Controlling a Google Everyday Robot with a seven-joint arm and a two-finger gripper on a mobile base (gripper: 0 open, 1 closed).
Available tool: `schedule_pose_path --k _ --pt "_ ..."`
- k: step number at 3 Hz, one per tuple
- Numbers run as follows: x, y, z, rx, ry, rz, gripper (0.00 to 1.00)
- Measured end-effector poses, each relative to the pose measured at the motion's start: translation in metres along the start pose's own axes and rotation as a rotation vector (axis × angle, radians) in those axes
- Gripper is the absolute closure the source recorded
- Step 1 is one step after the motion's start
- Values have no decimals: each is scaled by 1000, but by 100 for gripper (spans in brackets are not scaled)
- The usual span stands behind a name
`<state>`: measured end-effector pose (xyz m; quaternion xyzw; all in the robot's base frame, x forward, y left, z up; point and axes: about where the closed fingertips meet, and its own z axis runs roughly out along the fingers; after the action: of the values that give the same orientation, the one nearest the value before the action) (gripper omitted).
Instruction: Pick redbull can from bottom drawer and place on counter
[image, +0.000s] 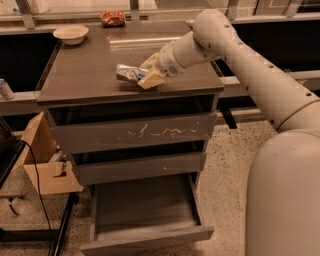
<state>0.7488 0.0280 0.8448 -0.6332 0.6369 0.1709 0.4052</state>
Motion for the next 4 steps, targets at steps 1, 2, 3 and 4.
schedule_pose_path --k 1,2,3,4 --pt "3 2 2 -7 5 6 100" --pt "5 3 3 -12 9 9 84" --pt "6 3 4 -16 10 11 63" --pt "6 3 5 -18 12 12 38"
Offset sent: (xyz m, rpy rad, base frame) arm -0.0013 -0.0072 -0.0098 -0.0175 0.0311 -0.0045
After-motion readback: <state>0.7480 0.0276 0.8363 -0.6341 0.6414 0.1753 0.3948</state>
